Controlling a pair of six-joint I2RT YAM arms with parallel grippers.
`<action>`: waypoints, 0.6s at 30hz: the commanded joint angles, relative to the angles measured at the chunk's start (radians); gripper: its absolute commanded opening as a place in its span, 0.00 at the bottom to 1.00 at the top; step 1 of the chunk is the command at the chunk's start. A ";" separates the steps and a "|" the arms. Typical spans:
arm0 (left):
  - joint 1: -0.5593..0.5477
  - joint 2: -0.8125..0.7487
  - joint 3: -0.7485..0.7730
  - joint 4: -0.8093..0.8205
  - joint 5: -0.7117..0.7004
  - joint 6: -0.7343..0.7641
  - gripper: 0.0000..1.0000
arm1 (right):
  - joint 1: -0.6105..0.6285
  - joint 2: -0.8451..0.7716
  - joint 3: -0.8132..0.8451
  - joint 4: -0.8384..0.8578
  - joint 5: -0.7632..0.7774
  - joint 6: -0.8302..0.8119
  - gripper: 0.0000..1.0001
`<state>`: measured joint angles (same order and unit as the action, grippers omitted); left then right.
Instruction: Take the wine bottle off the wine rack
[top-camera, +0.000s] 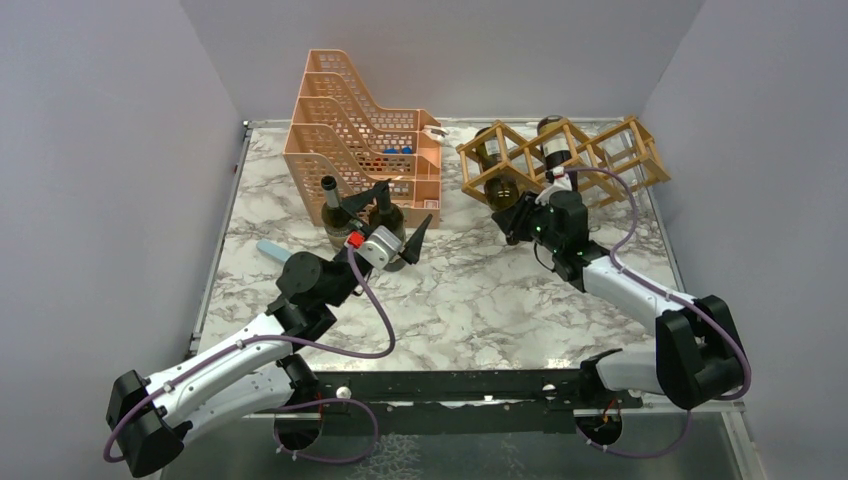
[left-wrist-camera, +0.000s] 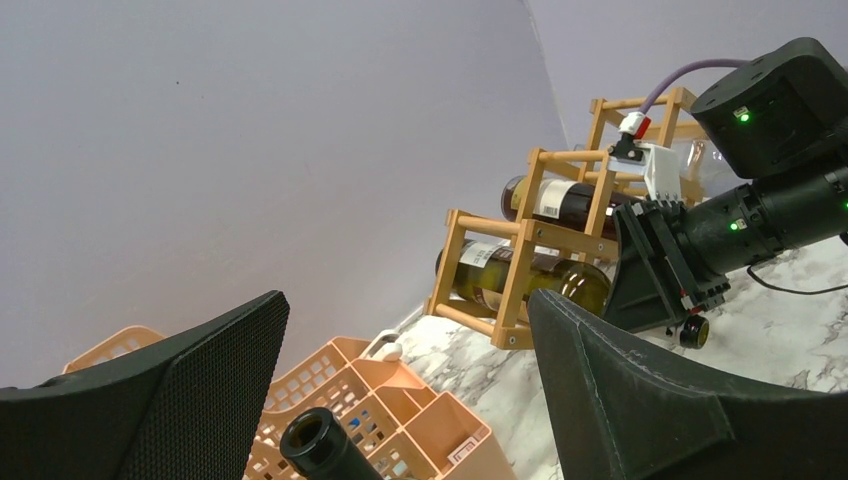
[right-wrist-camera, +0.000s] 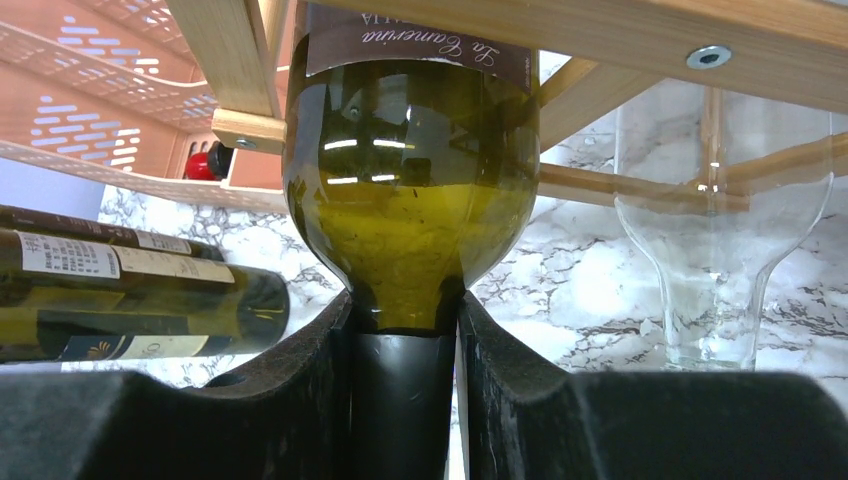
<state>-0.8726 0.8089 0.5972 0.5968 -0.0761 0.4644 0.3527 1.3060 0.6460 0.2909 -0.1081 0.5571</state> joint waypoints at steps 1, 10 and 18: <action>-0.009 0.003 -0.010 0.030 -0.005 -0.012 0.96 | 0.003 -0.033 -0.026 0.011 -0.033 -0.027 0.21; -0.021 0.000 -0.013 0.030 -0.013 0.000 0.96 | 0.004 -0.099 -0.063 -0.047 -0.070 -0.019 0.19; -0.032 0.003 -0.013 0.031 -0.014 0.006 0.96 | 0.004 -0.191 -0.040 -0.172 -0.074 0.026 0.19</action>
<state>-0.8970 0.8127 0.5961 0.5972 -0.0765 0.4656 0.3527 1.1606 0.5838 0.1791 -0.1482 0.5587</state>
